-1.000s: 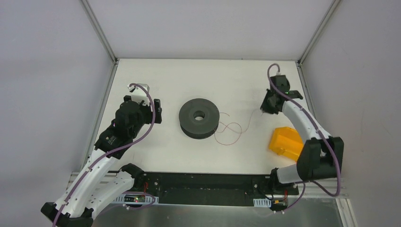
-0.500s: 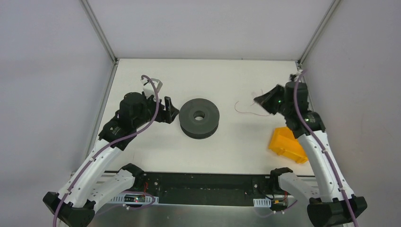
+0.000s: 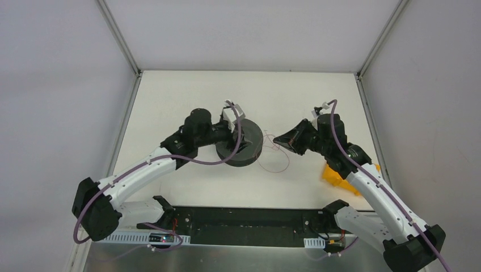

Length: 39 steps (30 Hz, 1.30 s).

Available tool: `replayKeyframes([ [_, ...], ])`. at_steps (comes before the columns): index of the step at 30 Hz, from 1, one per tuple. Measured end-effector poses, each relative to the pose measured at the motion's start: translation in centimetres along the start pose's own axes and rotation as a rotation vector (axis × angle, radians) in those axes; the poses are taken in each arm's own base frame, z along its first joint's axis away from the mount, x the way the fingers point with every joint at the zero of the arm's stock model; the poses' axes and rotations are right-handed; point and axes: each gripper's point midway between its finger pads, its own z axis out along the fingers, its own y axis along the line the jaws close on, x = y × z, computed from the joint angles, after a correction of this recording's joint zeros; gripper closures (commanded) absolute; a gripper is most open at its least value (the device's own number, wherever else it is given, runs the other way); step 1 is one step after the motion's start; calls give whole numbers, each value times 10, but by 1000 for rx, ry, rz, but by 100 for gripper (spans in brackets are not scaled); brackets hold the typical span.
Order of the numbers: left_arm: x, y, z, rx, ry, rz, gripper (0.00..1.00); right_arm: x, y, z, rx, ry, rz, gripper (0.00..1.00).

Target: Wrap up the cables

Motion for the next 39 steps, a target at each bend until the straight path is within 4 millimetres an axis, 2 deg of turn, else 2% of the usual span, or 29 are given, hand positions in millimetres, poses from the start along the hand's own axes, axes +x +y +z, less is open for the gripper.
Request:
replayKeyframes([
  [4, 14, -20, 33, 95, 15, 130, 30, 5, 9, -7, -39, 14, -5, 100],
  [9, 27, -30, 64, 143, 18, 212, 36, 10, 16, -15, -73, 28, -1, 100],
  [11, 30, -30, 75, 148, 15, 220, 51, 11, 18, -17, -83, 30, 2, 100],
  [13, 32, -31, 83, 152, 13, 221, 76, 12, 21, -20, -96, 33, 3, 97],
  [14, 33, -30, 87, 152, 13, 217, 90, 12, 22, -21, -102, 34, 2, 91],
  [15, 32, -30, 89, 153, 10, 213, 99, 13, 23, -22, -108, 34, 0, 82],
  [17, 28, -32, 91, 154, -1, 194, 100, 13, 26, -25, -121, 34, -12, 69],
  [21, 15, -43, 89, 187, -33, 116, 100, 17, 33, -30, -189, 43, -178, 58],
  [25, 4, -66, 82, 287, -31, -14, 100, 13, 48, -44, -291, -11, -478, 55],
  [29, -1, -90, 71, 401, 7, -142, 100, 5, 74, -70, -449, -158, -826, 51],
  [34, 6, -110, 52, 511, 86, -244, 100, 21, 94, -97, -669, -242, -1218, 50],
  [39, 9, -123, 38, 583, 155, -283, 100, 39, 95, -91, -762, -110, -1390, 46],
])
